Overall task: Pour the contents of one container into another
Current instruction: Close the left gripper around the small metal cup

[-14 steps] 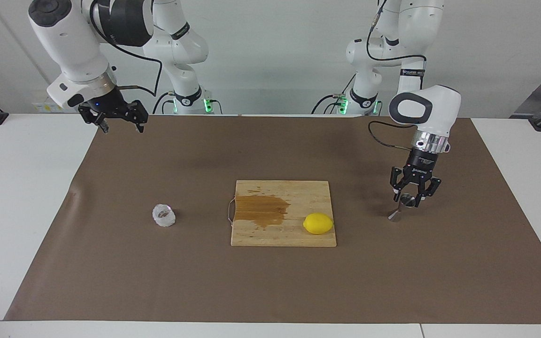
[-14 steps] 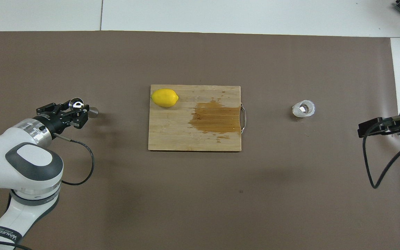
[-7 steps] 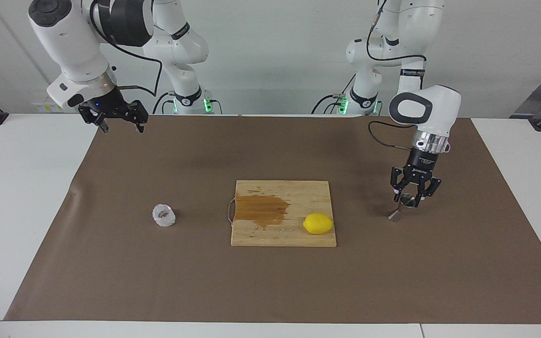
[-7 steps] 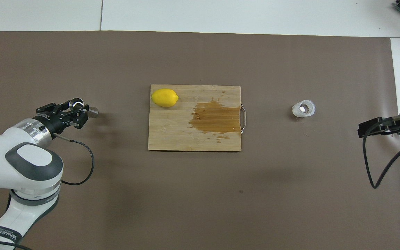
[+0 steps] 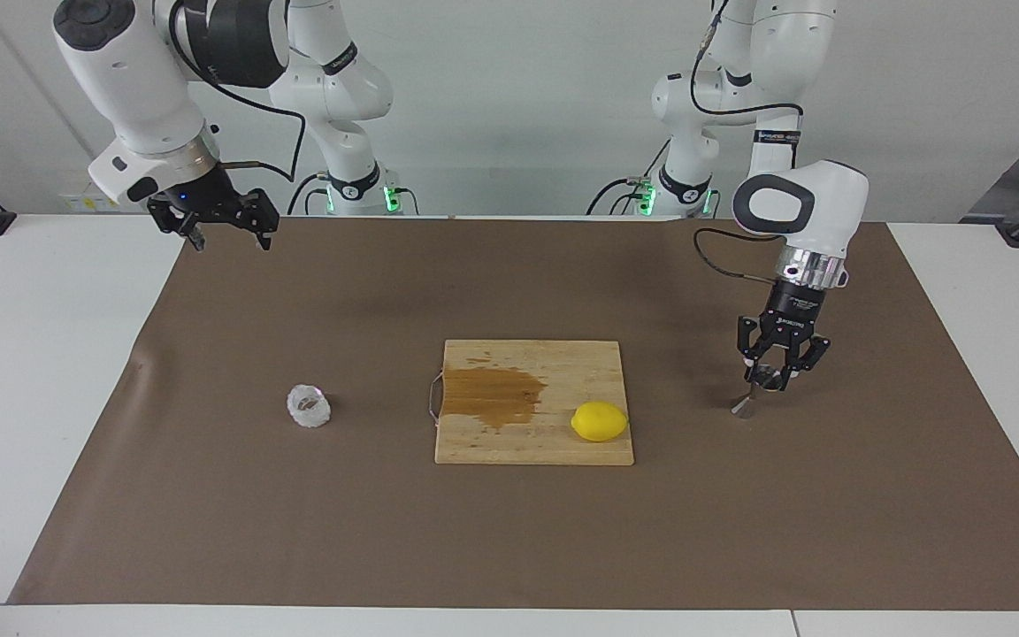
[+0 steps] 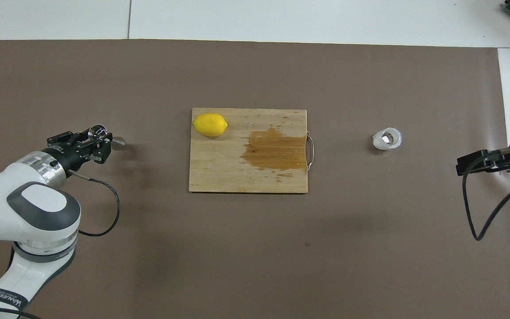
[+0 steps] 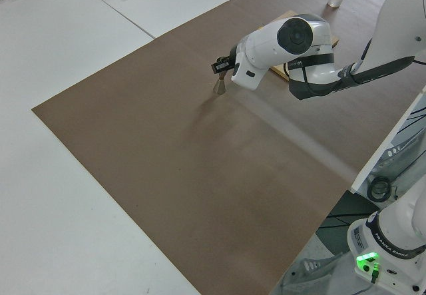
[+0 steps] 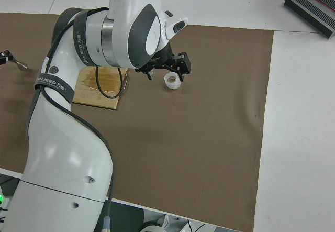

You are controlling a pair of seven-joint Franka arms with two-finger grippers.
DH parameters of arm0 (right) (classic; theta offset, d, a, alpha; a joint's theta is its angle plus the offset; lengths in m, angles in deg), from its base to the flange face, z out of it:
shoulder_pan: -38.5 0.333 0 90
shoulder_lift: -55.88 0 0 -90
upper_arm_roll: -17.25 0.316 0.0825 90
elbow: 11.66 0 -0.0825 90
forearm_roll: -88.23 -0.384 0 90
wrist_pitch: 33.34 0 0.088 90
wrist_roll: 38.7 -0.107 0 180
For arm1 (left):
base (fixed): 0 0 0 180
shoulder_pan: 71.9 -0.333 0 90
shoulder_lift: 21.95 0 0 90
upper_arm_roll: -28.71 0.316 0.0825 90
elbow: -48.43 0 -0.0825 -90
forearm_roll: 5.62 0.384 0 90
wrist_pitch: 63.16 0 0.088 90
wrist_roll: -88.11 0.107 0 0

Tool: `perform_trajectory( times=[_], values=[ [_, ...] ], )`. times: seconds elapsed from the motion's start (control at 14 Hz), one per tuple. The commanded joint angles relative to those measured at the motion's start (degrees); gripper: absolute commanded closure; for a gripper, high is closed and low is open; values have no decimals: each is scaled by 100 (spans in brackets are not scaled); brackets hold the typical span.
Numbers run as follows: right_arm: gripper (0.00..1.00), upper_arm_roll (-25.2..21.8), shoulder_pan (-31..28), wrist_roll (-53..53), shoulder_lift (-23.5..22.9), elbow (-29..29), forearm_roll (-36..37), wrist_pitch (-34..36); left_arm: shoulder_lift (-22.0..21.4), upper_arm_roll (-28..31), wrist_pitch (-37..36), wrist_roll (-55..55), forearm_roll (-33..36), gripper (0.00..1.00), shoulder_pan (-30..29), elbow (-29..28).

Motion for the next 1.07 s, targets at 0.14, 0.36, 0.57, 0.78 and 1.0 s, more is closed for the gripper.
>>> perform_trajectory(
  times=[0.14, 0.36, 0.57, 0.78, 1.0],
  values=[
    [0, 46, -65, -65, 53, 1, 49, -2, 80, 45, 91, 98, -137, 91, 78, 95],
    [0, 46, -65, -65, 53, 1, 49, -2, 89, 36, -14, 334, -93, 92, 16, 218],
    [0, 46, -65, -65, 53, 1, 49, -2, 89, 45, -190, 370, -76, 100, 34, 411],
    [0, 46, -65, -65, 53, 1, 49, -2, 37, 28, -523, 379, 65, 100, 69, 561],
    [0, 46, -65, -65, 53, 1, 49, -2, -51, -16, -919, 335, 65, 100, 95, 745]
  ],
)
